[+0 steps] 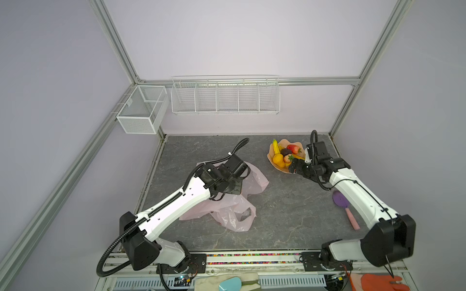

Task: Place the fruits into the plastic bag
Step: Open the plastic bag at the center of the table, then pick up the fruit from the plate.

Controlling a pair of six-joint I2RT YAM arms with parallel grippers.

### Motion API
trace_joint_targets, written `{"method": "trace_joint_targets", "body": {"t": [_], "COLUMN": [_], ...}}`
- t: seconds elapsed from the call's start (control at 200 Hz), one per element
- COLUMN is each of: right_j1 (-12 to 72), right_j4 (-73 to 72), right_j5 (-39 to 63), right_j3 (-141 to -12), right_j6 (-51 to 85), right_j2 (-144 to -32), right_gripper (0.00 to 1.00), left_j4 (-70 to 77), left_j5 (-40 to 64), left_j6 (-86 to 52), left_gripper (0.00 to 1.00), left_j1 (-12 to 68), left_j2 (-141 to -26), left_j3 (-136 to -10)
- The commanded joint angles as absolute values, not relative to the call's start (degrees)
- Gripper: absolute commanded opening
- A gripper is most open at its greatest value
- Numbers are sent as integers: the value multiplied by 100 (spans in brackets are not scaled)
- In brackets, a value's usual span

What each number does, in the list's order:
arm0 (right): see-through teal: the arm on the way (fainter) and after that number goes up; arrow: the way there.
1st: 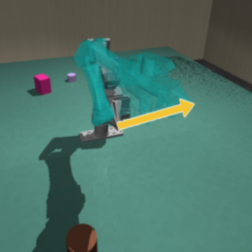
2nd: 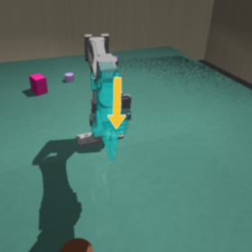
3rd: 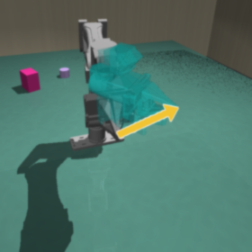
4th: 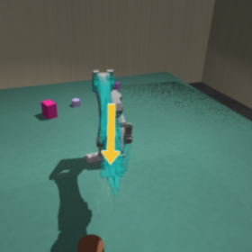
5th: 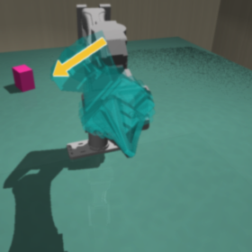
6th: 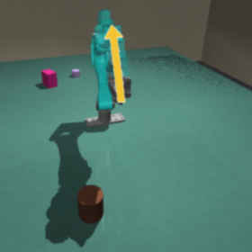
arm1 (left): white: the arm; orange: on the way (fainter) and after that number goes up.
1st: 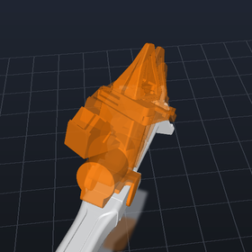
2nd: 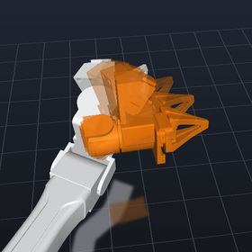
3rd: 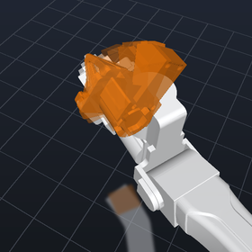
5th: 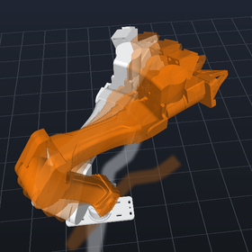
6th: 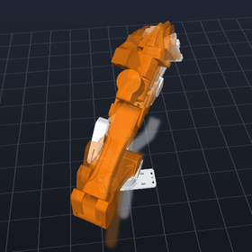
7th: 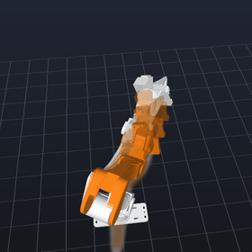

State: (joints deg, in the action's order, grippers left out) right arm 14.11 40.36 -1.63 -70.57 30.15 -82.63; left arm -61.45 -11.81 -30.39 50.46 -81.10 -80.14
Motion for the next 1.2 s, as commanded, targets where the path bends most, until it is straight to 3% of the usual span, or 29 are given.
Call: {"method": "trace_joint_targets", "body": {"t": [0.0, 0.12, 0.575, 1.195], "right_j1": [1290, 1207, 1033, 969], "right_j4": [3934, 3968, 4314, 4237], "right_j5": [-98, -50, -446, -38], "right_j3": [-7468, -7955, -9452, -9960], "right_j6": [2698, 2576, 2565, 2680], "right_j2": [-8785, -9520, -11339, -11857], "right_gripper": [95, 100, 86, 69], "left_j4": [-6038, -6004, -5967, -6088], "left_j5": [-918, -838, -711, -761], "left_j6": [-3182, -3198, -3230, -3210], "left_gripper": [0, 0, 0, 0], "left_j1": [4917, 4833, 4676, 4665], "left_j2": [-7967, -7963, -7940, -7950], "left_j3": [-7982, -8013, -8094, -8167]}}
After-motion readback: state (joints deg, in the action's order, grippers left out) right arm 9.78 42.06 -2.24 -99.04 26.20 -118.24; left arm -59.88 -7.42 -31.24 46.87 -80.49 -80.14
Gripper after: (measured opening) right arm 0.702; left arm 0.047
